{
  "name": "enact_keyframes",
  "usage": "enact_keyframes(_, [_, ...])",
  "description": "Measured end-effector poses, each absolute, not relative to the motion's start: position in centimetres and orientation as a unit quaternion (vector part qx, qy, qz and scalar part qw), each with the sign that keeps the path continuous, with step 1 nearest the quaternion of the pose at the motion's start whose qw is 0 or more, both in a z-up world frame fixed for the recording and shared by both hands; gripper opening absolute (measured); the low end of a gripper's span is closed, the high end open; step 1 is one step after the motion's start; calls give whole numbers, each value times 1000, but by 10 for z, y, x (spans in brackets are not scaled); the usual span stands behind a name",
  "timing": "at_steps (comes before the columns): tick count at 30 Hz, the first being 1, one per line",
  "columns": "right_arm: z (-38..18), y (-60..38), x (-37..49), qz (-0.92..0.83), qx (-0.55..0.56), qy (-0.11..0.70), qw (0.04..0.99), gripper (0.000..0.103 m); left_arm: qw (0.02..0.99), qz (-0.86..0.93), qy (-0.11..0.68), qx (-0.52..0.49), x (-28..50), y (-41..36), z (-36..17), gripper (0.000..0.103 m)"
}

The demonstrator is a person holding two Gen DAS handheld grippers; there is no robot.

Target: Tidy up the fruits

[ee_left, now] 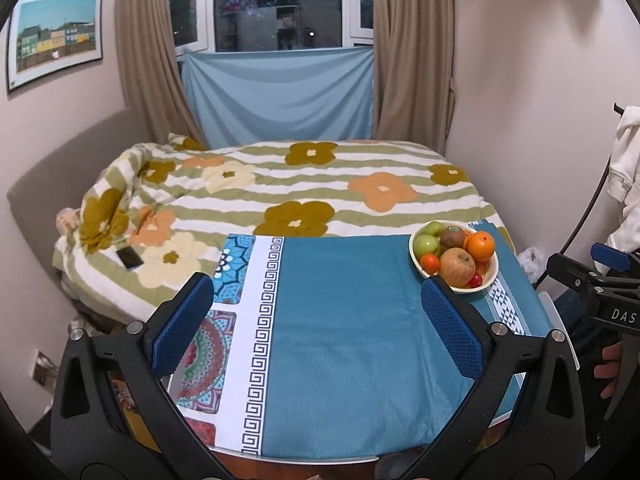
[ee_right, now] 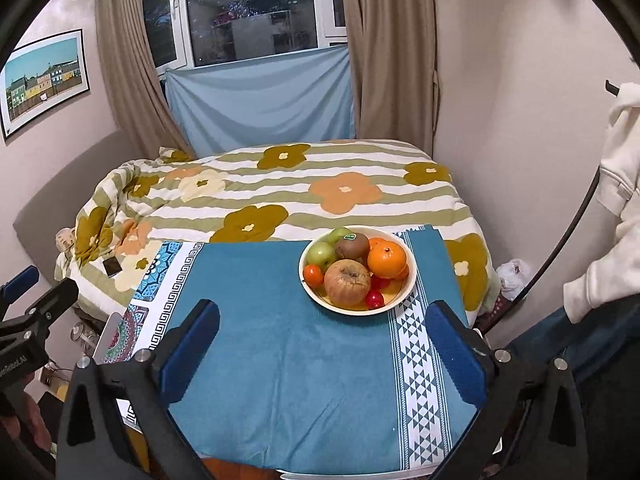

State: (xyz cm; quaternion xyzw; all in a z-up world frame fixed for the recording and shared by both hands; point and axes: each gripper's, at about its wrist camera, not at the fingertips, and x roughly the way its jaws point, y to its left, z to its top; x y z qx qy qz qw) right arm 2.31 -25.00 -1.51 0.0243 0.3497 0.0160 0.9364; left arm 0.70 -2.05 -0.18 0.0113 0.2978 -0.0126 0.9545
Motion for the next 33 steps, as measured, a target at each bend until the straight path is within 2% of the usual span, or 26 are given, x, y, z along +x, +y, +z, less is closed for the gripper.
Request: enact_keyframes(33, [-14,-246,17,15,22,349,937,102,956,-8,293,18,12,-28,-2,103])
